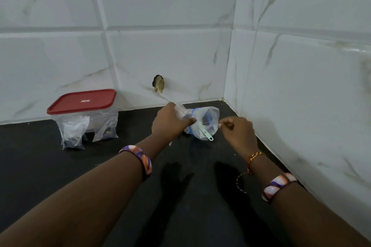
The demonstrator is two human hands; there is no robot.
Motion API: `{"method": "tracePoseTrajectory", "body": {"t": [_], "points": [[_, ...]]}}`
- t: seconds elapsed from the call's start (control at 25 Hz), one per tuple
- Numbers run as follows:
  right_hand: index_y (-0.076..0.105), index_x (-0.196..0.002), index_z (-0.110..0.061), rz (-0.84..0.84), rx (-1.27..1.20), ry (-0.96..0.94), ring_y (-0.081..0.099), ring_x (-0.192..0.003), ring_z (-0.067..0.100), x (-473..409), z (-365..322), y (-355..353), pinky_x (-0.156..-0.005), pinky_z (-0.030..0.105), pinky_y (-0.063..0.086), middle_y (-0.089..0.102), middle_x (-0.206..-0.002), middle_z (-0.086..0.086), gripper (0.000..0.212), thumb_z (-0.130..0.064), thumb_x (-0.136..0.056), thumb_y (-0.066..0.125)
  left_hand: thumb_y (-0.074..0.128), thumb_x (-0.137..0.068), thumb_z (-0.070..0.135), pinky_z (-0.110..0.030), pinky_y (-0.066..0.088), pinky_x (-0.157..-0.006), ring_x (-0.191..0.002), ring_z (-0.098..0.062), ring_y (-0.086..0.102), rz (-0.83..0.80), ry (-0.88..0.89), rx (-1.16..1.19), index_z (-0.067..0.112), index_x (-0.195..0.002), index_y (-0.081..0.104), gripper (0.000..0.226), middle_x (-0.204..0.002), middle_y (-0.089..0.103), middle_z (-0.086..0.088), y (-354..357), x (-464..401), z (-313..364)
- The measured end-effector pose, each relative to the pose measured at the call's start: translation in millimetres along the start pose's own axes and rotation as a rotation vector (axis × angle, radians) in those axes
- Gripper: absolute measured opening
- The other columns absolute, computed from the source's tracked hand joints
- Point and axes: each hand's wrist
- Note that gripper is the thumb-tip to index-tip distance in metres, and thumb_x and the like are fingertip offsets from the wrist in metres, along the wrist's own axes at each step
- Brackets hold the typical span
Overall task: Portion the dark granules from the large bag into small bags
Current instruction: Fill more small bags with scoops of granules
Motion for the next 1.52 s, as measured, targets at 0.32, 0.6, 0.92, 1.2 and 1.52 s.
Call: {"method": "tracePoseTrajectory", "body": {"t": [0.32, 0.6, 0.92, 1.2, 1.52], "points": [[0.067, -0.110, -0.013, -0.203, 0.095, 0.142, 0.064, -0.101, 0.025, -8, 8, 53, -0.085, 0.033, 0.051, 0.069, -0.109, 0.008, 0.026, -0.023, -0.087, 0.060, 0.072, -0.074, 0.028, -0.033, 0.049, -0.087, -0.110, -0.025, 0.057, -0.057, -0.209, 0.105, 0.010, -0.126, 0.044, 0.062, -0.124, 0.056, -0.007, 49, -9, 13], [0.071, -0.082, -0.007, -0.009, -0.183, 0.122, 0.066, -0.076, 0.022, -29, -5, 56, -0.070, 0.026, 0.051, 0.071, -0.079, 0.009, 0.011, -0.010, -0.080, 0.061, 0.068, -0.075, 0.011, -0.035, 0.054, -0.084, -0.099, -0.023, 0.061, 0.062, -0.332, 0.303, 0.007, -0.112, 0.057, 0.039, -0.108, 0.062, -0.009, 23, -29, -22], [0.063, -0.063, -0.003, -0.042, 0.374, -0.472, 0.063, -0.048, 0.028, -27, -34, 62, -0.038, 0.026, 0.041, 0.064, -0.055, 0.011, 0.018, -0.004, -0.058, 0.080, 0.066, -0.076, 0.008, -0.036, 0.055, -0.081, -0.088, -0.021, 0.061, -0.034, -0.178, 0.147, 0.017, -0.085, 0.055, 0.016, -0.095, 0.064, -0.007, 10, -26, -2], [0.070, -0.089, -0.002, -0.102, 0.248, -0.161, 0.064, -0.087, 0.029, -41, -26, 75, -0.067, 0.029, 0.043, 0.070, -0.090, 0.015, 0.022, -0.012, -0.089, 0.050, 0.076, -0.071, 0.037, -0.040, 0.054, -0.083, -0.097, -0.022, 0.059, 0.041, -0.345, 0.149, 0.009, -0.117, 0.045, 0.062, -0.108, 0.056, -0.005, 36, -6, -9], [0.072, -0.072, 0.003, -0.039, -0.069, -0.001, 0.065, -0.073, 0.031, -47, -30, 72, -0.069, 0.032, 0.054, 0.070, -0.072, 0.020, 0.018, -0.006, -0.077, 0.057, 0.058, -0.083, 0.011, -0.031, 0.048, -0.079, -0.101, -0.024, 0.059, 0.229, -0.365, 0.404, 0.009, -0.118, 0.049, 0.036, -0.108, 0.058, -0.006, 24, -48, 19]]}}
Point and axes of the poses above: each hand's wrist, its own x-axis away from the middle knuckle, its own y-axis out of the palm, z = x × y
